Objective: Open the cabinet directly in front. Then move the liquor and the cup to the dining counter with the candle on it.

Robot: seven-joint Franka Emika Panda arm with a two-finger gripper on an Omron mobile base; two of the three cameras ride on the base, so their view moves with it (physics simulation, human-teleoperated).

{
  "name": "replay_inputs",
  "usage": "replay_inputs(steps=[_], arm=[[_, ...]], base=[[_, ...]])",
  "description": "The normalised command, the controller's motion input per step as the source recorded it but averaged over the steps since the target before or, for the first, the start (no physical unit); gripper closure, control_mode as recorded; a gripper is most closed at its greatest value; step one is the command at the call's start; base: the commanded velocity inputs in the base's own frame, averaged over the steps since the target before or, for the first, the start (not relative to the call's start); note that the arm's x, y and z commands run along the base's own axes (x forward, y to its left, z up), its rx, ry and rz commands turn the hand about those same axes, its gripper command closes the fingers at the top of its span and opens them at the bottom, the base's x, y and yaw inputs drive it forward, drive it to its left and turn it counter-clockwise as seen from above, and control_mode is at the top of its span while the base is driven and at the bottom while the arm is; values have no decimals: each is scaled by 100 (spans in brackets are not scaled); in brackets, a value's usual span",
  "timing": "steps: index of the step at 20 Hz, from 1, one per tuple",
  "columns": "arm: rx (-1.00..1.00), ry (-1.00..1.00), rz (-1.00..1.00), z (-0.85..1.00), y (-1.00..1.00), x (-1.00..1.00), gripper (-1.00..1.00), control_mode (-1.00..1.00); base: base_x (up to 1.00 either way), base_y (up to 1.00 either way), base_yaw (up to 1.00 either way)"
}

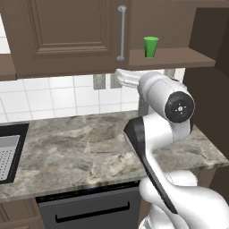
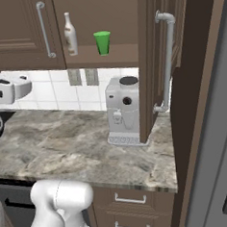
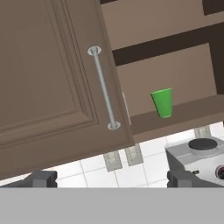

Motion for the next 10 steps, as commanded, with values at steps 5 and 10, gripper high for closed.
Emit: replay_inputs(steps=[5,10], arm=[[0,0,0,10,0,12,-100,-100],[0,1,1,45,0,47,-100,-100]], base=[[0,0,0],[0,0,0]])
